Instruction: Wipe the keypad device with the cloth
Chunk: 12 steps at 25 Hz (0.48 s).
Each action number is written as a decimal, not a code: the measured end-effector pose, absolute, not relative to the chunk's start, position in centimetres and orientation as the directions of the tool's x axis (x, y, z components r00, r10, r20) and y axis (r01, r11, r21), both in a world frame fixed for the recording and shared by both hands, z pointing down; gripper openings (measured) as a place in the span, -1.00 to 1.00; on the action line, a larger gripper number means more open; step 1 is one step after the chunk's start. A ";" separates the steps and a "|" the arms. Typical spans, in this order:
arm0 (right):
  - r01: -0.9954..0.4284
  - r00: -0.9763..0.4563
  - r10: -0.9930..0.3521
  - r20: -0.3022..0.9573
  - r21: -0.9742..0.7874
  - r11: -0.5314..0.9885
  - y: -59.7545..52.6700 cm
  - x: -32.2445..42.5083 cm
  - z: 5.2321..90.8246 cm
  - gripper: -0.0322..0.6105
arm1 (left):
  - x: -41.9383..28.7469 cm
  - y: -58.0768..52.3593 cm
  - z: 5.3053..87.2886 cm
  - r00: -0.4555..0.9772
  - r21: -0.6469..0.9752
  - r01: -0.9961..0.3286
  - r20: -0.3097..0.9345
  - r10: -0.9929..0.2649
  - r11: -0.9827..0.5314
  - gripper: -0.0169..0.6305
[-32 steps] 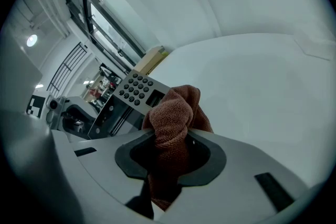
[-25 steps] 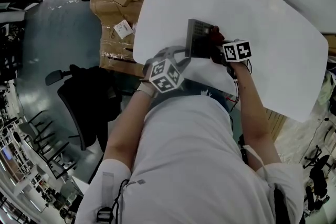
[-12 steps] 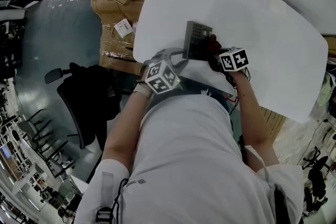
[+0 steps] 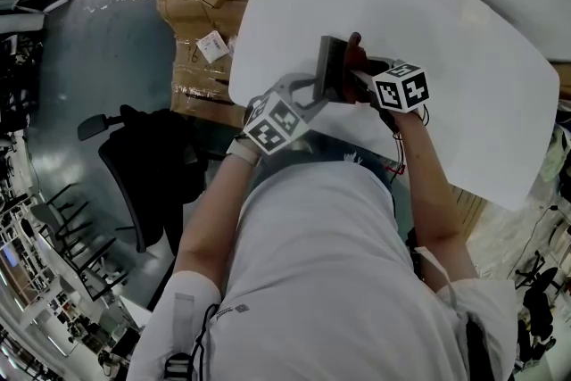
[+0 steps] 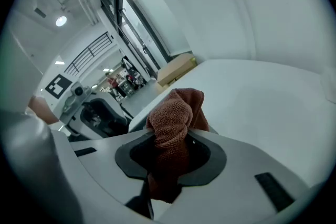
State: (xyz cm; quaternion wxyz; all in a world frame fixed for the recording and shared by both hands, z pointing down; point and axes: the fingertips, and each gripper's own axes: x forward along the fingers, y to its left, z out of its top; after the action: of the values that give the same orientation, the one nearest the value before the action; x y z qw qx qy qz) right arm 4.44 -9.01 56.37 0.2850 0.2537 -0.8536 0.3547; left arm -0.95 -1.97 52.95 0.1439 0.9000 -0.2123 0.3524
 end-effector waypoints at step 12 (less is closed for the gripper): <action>-0.585 -0.756 -0.276 0.593 -0.423 0.692 -12.2 -0.6 53.7 -0.58 | -0.3 -2.5 54.5 0.615 0.097 -0.504 0.738 -0.278 -0.858 -0.49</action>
State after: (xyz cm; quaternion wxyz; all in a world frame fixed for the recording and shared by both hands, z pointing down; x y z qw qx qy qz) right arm -0.62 -12.19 53.71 0.2505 0.2433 -0.8851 0.3078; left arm -0.33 -2.55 54.46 0.1494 0.8860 -0.2207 0.3794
